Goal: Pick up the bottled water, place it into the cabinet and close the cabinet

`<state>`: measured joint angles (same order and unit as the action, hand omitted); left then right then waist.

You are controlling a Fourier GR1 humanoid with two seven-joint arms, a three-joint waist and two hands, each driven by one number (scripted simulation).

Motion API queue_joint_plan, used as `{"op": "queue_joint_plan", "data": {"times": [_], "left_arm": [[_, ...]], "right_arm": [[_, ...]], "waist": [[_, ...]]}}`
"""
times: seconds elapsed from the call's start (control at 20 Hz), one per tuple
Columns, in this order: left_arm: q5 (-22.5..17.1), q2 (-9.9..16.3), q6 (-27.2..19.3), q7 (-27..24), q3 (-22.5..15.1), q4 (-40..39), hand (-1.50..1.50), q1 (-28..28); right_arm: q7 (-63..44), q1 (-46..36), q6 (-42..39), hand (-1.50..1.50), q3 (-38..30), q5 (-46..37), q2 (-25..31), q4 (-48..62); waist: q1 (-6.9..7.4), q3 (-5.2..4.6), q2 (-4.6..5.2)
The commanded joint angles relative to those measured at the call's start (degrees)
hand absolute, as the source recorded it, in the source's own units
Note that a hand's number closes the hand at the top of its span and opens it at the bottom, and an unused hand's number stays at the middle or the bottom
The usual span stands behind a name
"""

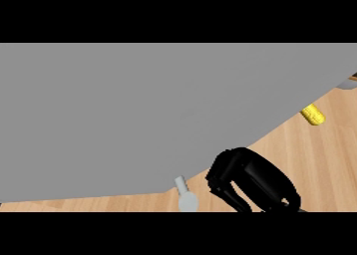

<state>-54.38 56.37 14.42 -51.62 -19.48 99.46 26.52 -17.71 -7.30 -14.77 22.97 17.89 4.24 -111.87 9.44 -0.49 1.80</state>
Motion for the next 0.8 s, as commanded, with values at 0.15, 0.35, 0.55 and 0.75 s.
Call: {"op": "queue_joint_plan", "data": {"times": [0.15,0.35,0.55,0.75], "left_arm": [[-1.53,-0.03,2.9,-0.27,0.91,-0.28,-1.5,0.38],[-0.78,0.17,4.75,-1.07,2.0,-2.86,-1.5,1.34],[-1.73,0.53,4.45,-0.31,2.57,0.61,-1.5,2.67],[-1.22,-0.64,4.48,0.01,2.74,-0.6,-1.5,2.08]], "right_arm": [[-2.76,-21.75,9.1,1.5,-11.37,-3.05,-4.15,20.15],[-1.02,-32.84,10.16,1.5,-14.52,-4.24,-4.21,34.21],[2.75,-36.22,9.22,1.5,-18.11,-4.59,-3.53,40.64],[4.46,-38.41,9.63,1.5,-17.26,-4.3,-4.24,44.46]], "waist": [[-2.11,0.32,-0.19],[-3.03,0.35,-0.5],[-3.37,0.48,-0.59],[-4.16,0.42,-0.6]]}}
